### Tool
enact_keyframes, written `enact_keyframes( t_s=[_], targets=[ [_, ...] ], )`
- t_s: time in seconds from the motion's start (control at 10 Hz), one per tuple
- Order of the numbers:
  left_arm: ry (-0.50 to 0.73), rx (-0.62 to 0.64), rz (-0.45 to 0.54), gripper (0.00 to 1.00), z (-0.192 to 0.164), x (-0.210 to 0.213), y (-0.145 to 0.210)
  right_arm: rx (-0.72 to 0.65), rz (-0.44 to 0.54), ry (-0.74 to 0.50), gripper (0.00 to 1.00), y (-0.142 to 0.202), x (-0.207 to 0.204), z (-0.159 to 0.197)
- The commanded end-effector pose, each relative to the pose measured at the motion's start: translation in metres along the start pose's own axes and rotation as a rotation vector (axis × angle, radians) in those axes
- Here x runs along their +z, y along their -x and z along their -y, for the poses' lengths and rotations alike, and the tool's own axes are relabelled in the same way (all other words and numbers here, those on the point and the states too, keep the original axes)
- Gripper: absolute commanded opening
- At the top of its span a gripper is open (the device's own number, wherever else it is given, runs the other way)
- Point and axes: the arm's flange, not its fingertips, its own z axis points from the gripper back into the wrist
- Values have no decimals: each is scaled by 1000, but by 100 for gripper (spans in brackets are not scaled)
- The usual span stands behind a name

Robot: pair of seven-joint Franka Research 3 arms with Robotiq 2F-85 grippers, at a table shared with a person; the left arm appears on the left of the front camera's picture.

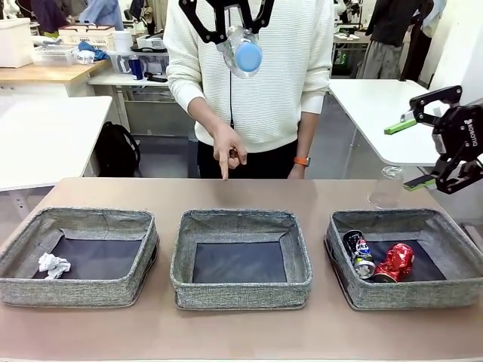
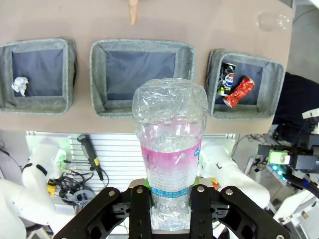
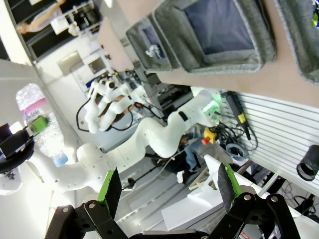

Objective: Sort the waste into the appropriate baskets.
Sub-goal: Place the picked waste into the Fabric basket indicated by the person.

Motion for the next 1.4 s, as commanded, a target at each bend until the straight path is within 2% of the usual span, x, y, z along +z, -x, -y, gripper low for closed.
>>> enact_keyframes(
  t_s=[0.0, 0.2, 0.3, 0.5, 0.8, 1.1, 1.3],
  targets=[
    [4, 2, 7, 22, 1, 0, 1, -18, -5, -14, 100, 1, 0, -5],
    [0, 0, 0, 22, 0, 0, 0, -18, -5, -14, 100, 1, 0, -5],
    [53, -48, 50, 22, -10, -16, 0, -18, -5, -14, 100, 1, 0, -5],
    [45, -146, 145, 22, -39, -67, 2, -18, -5, -14, 100, 1, 0, -5],
    [-17, -201, 173, 22, -82, -148, 10, -18, -5, -14, 100, 1, 0, -5],
    [-19, -175, 217, 22, -84, -223, 21, -18, -5, -14, 100, 1, 0, -5],
    [-37, -156, 160, 22, -85, -247, 24, -18, -5, -14, 100, 1, 0, -5]
  ],
)
